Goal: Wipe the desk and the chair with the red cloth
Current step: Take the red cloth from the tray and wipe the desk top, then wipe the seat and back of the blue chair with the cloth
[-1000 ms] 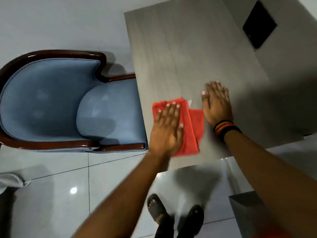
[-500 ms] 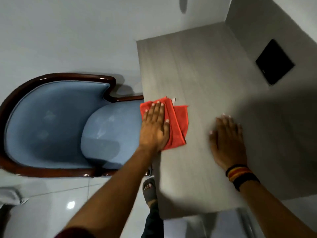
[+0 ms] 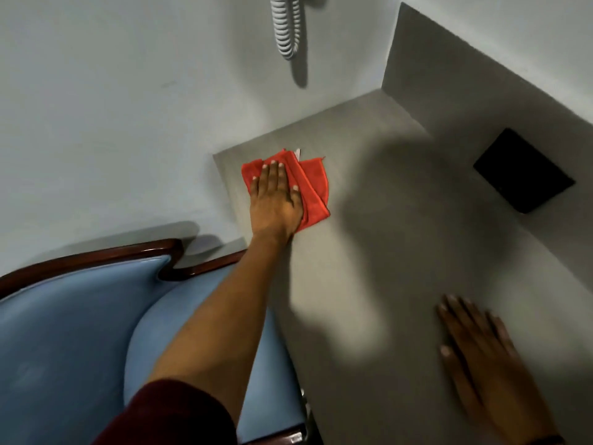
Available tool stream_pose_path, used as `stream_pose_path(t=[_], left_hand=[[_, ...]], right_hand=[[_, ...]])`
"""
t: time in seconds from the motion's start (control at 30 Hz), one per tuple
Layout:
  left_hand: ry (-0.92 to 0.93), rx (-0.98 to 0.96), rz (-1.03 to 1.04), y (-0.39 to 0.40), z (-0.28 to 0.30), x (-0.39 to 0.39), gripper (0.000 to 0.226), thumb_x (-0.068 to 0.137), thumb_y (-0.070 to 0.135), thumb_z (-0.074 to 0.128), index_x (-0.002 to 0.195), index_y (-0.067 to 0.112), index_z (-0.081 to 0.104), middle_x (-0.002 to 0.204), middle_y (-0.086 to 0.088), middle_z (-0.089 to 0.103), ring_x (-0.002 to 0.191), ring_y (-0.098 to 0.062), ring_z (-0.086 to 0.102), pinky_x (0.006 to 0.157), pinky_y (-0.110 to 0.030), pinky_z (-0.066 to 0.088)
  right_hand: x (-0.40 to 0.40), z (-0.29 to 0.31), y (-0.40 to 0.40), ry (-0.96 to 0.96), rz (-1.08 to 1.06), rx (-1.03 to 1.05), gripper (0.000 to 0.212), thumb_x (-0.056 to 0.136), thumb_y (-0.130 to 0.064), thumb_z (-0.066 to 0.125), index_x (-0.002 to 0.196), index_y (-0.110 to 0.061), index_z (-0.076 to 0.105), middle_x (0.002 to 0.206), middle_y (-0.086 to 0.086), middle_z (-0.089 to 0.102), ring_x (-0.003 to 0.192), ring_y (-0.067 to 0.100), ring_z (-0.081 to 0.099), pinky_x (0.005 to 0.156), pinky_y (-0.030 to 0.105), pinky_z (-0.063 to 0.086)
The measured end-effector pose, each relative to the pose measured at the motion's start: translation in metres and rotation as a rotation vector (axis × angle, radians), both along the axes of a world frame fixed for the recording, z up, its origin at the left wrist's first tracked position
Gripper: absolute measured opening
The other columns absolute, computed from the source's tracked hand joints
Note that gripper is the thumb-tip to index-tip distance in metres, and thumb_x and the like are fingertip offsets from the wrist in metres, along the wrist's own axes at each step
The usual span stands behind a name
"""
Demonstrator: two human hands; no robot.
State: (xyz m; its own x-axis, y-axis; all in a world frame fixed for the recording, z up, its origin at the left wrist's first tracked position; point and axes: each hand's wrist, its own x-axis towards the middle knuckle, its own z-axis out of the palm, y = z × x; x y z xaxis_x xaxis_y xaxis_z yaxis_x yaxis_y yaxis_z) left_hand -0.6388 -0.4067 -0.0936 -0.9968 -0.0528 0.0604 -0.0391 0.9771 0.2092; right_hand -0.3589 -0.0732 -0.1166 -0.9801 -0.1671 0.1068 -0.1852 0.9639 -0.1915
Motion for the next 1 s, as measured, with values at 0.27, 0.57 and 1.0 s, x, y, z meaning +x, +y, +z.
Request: stream_pose_path(t=[0.27, 0.57, 1.0], left_hand=[[0.054, 0.277, 0.104, 0.111, 0.001, 0.231, 0.066, 0.108, 0.03, 0.039, 0.165, 0.003, 0.019, 0.175, -0.014, 0.015, 0.164, -0.029, 0.009, 0.134, -0.049, 0.006], [-0.103, 0.244, 0.11, 0.072, 0.041, 0.26, 0.06, 0.111, 0.03, 0.039, 0.166, 0.01, 0.025, 0.171, -0.013, 0.03, 0.16, -0.031, 0.025, 0.132, -0.043, 0.021], [-0.529, 0.541, 0.107, -0.058, 0.086, 0.225, 0.021, 0.088, 0.015, 0.081, 0.104, 0.002, 0.078, 0.108, -0.019, 0.078, 0.105, -0.029, 0.074, 0.091, -0.032, 0.058]], right_hand=[[0.005, 0.017, -0.008, -0.11, -0.011, -0.009, 0.063, 0.102, -0.04, 0.03, 0.156, -0.011, 0.041, 0.165, 0.009, 0.039, 0.154, 0.027, 0.033, 0.126, 0.054, 0.025], [0.018, 0.05, -0.095, -0.159, 0.149, -0.321, 0.072, 0.102, -0.058, 0.038, 0.162, -0.021, 0.027, 0.174, 0.005, 0.013, 0.162, 0.024, 0.008, 0.131, 0.044, 0.012], [0.034, 0.051, -0.231, -0.102, 0.057, -0.182, 0.055, 0.081, -0.015, 0.068, 0.135, -0.009, 0.065, 0.136, 0.023, 0.063, 0.112, 0.047, 0.063, 0.1, 0.055, 0.051]])
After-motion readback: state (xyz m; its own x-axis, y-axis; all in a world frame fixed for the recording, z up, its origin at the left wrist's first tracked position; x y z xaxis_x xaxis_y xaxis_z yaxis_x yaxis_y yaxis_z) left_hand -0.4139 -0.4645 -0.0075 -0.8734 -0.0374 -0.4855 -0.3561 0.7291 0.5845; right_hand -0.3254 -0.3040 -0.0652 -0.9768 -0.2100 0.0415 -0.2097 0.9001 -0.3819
